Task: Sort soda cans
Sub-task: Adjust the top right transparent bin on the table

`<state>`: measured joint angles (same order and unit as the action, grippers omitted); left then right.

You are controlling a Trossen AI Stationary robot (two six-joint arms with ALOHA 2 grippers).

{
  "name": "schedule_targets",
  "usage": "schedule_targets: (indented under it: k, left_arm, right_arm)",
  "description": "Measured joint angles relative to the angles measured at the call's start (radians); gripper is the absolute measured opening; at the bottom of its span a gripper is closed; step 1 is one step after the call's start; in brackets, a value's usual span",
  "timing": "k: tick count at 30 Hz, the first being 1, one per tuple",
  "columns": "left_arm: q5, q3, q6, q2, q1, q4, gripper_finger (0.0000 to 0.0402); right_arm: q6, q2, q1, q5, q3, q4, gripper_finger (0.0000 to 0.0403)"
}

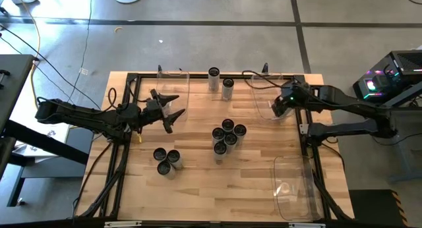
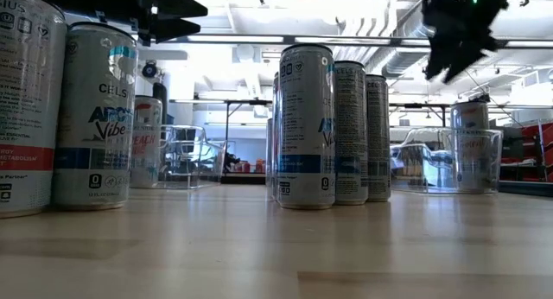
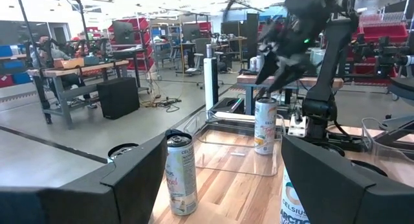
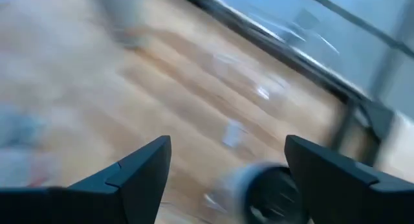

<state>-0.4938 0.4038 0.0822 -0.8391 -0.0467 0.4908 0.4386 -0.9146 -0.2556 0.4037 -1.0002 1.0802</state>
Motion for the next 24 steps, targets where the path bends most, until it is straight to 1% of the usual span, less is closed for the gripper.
schedule_targets:
  k: [2,3,4,5,7,10,14,18,21,24]
  left_arm:
    - [0.0,0.0,0.0,0.0,0.0,0.0,0.0298]
    - [0.0,0.0,0.0,0.0,0.0,0.0,0.0298]
    - [0.0,0.0,-0.002,0.0,0.0,0.0,0.0298]
    - [0.0,0.0,-0.002,0.0,0.0,0.0,0.0298]
    - [0.0,0.0,-0.002,0.0,0.0,0.0,0.0298]
    - [0.0,0.0,-0.002,0.0,0.0,0.001,0.0298]
    - [-0.001,0.0,-0.002,0.0,0.0,0.006,0.0298]
    - [-0.001,0.0,-0.001,0.0,0.0,0.006,0.0298]
    - [-0.001,0.0,-0.001,0.0,0.0,0.002,0.0298]
    - [-0.001,0.0,0.0,0.0,0.0,-0.001,0.0298]
  right_arm:
    - [-0.129,-0.001,0.061,-0.127,-0.005,-0.041,0.0298]
    - [-0.165,-0.005,0.096,-0.176,-0.001,-0.064,0.0298]
    - [-0.181,-0.012,0.133,-0.194,0.003,-0.087,0.0298]
    - [-0.185,-0.021,0.165,-0.196,0.01,-0.099,0.0298]
    - [-0.186,-0.05,0.212,-0.163,0.021,-0.079,0.0299]
    - [-0.186,-0.11,0.249,-0.13,0.031,-0.051,0.0297]
    - [-0.215,-0.217,0.247,-0.121,0.033,-0.051,0.0279]
    - [-0.285,-0.313,0.202,-0.162,0.033,-0.04,0.0244]
    - [-0.318,-0.361,0.153,-0.159,0.033,-0.014,0.0217]
    - [-0.342,-0.379,0.108,-0.147,0.033,-0.005,0.0197]
